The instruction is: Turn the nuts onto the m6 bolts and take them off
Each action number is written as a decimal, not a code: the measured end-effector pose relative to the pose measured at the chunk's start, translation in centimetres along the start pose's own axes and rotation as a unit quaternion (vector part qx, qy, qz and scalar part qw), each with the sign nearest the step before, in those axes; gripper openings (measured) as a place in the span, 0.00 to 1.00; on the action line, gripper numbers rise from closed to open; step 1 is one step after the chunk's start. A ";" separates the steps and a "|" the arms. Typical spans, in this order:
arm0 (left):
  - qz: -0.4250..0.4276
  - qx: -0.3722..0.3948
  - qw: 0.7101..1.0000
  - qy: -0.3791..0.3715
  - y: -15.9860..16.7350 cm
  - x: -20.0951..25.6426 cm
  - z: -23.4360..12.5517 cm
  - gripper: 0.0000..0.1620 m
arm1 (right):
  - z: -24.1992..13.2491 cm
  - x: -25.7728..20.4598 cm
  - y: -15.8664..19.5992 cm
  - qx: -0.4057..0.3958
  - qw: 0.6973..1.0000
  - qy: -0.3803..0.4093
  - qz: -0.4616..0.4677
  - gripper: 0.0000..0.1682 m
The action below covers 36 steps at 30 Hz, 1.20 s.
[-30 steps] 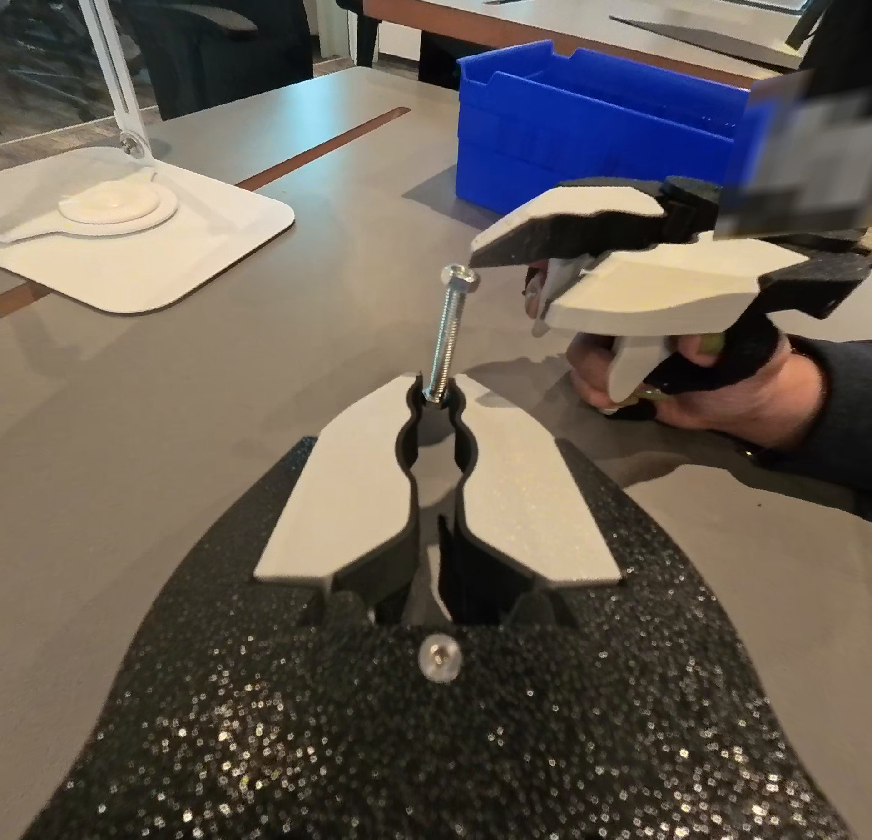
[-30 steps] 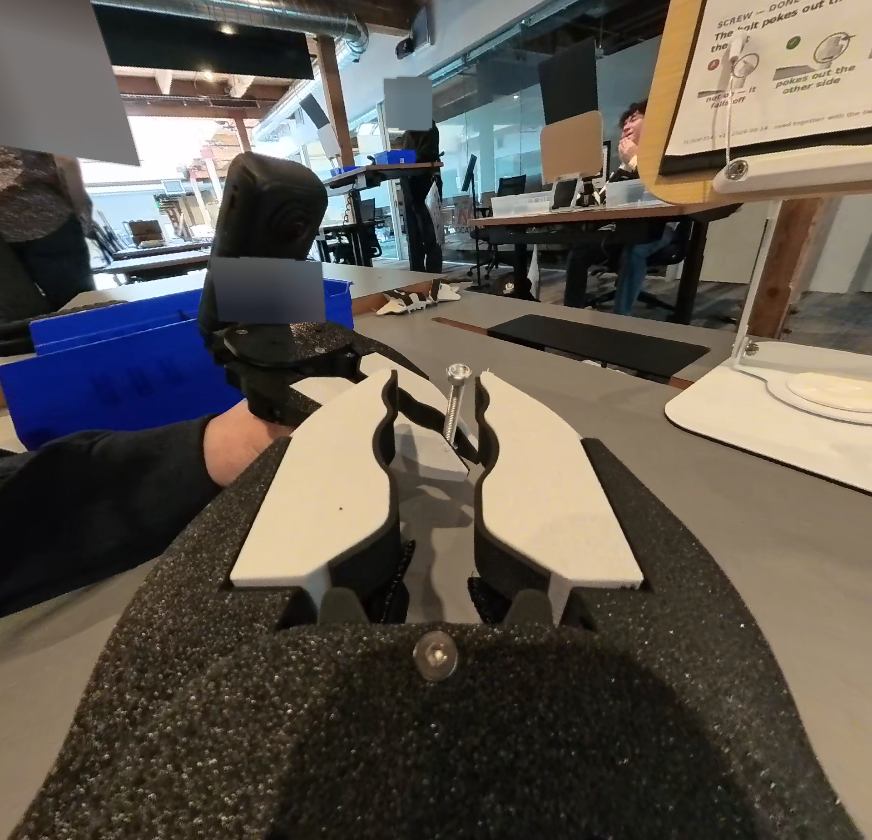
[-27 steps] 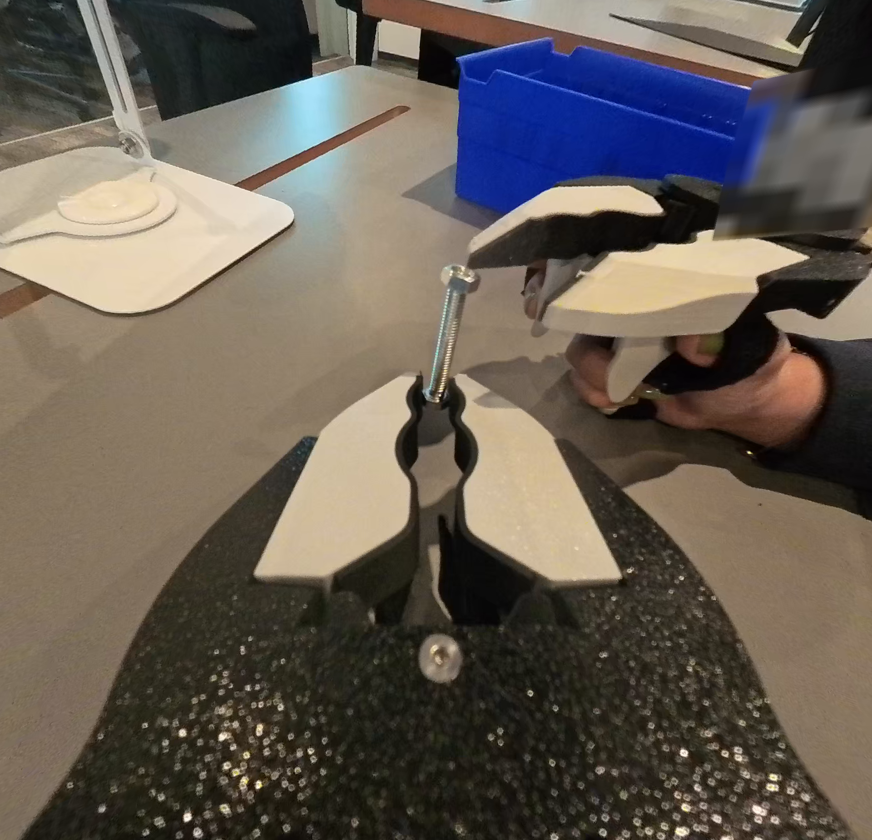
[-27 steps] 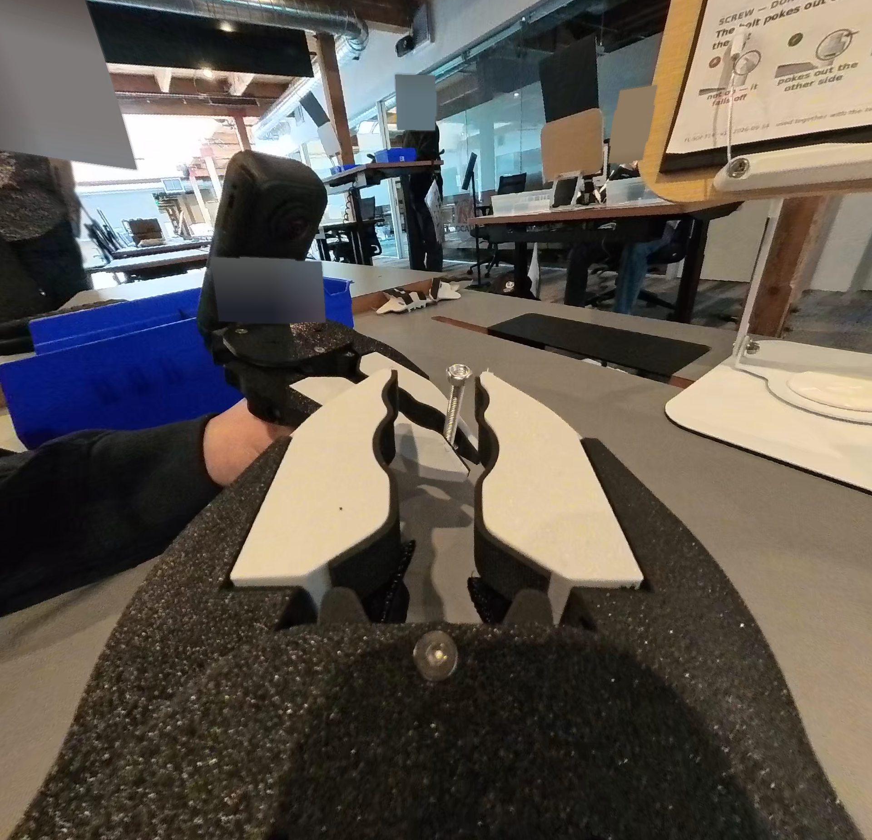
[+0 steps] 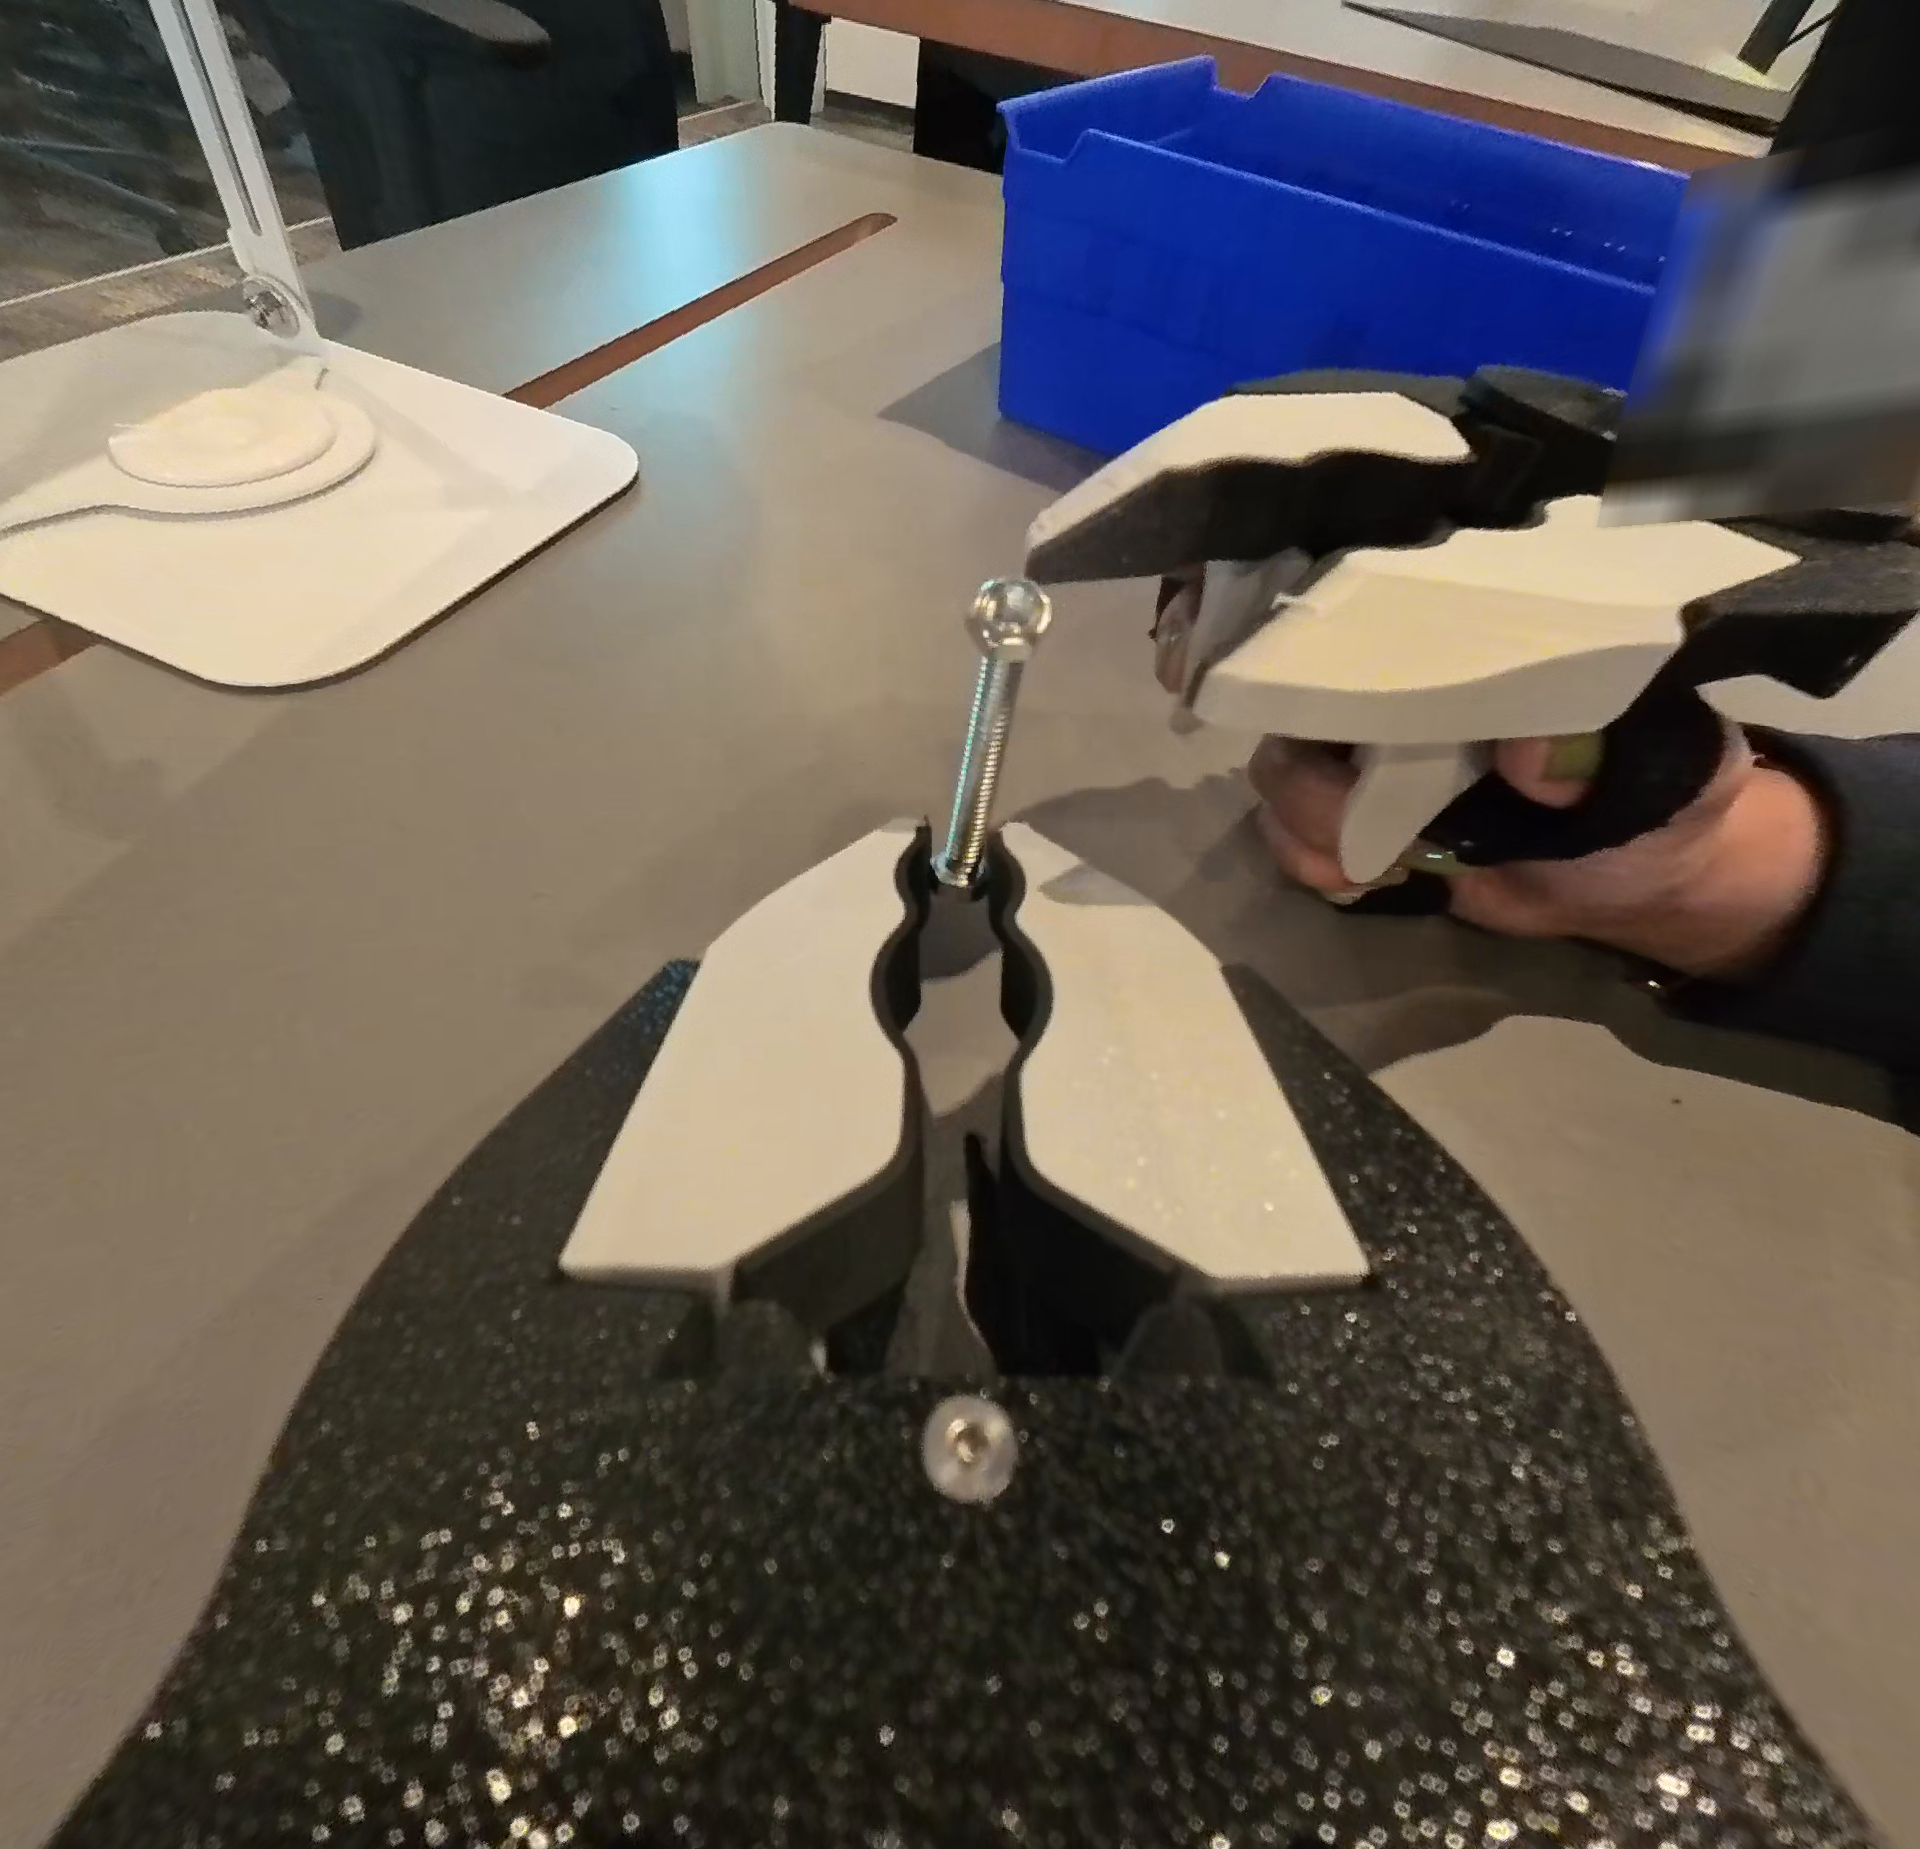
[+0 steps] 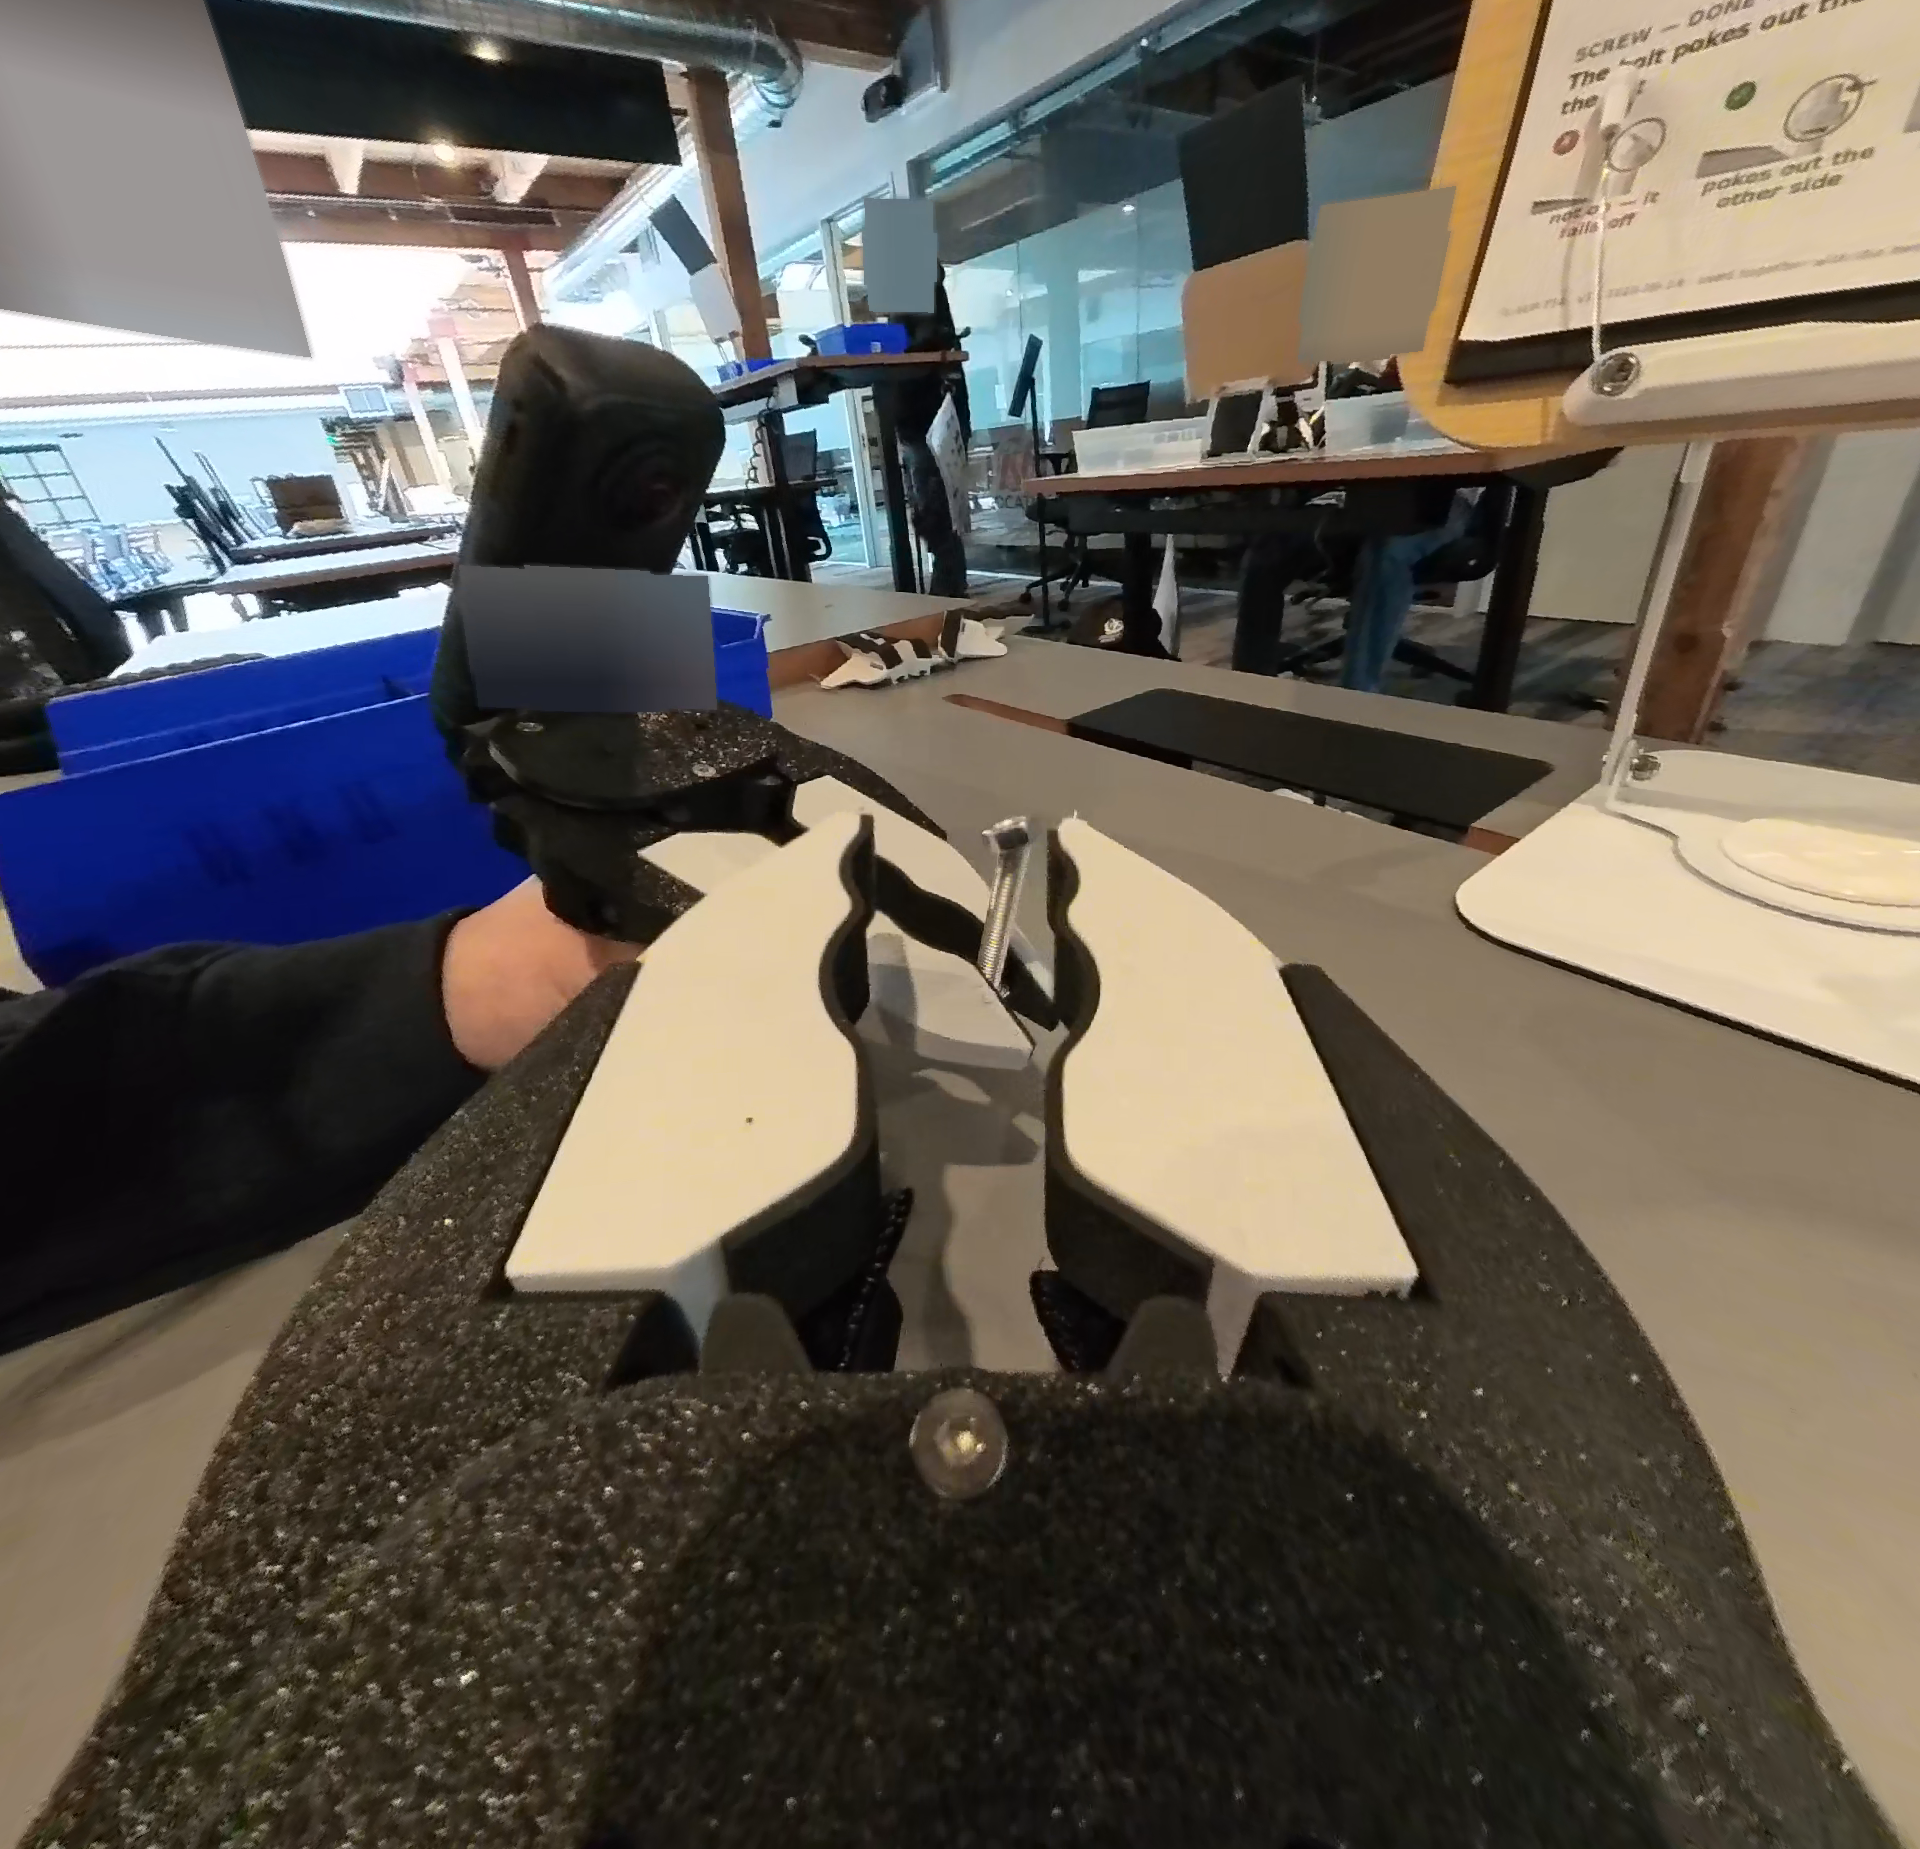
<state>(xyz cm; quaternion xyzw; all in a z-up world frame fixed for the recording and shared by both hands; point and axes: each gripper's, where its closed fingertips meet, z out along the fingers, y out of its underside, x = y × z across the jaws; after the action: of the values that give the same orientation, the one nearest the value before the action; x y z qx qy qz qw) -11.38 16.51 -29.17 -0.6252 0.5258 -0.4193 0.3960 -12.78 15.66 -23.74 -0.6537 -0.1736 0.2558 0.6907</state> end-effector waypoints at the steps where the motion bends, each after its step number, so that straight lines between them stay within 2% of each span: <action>1: 0.001 -0.001 1.000 0.000 0.0 0.0 0.0 0.06 | 0.0 0.0 0.0 0.001 1.000 0.001 0.000 0.19; 5: 0.004 -0.004 1.000 -0.001 0.1 0.0 0.1 0.06 | -0.2 0.2 -0.2 0.010 1.000 0.006 -0.001 0.18; 10: 0.016 -0.017 1.000 -0.004 0.4 0.2 0.3 0.06 | -0.3 0.2 -0.4 0.016 1.000 0.016 -0.014 0.13; 17: 0.032 -0.033 0.999 -0.005 0.8 0.5 0.6 0.06 | -0.9 1.3 -0.7 0.021 0.998 0.055 -0.014 0.01; 28: 0.067 -0.072 0.995 -0.009 1.7 0.9 1.2 0.06 | -1.2 1.9 0.3 -0.021 0.999 0.047 0.017 0.01; 36: 0.045 -0.043 0.998 -0.002 1.0 0.7 0.8 0.06 | -0.9 2.0 1.1 -0.050 0.997 0.042 0.033 0.00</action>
<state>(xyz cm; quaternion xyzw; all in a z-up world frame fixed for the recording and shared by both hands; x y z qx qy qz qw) -10.89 15.71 -30.29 -0.6183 0.5699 -0.3772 0.3881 -10.78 16.10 -25.10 -0.7030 -0.1348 0.2419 0.6551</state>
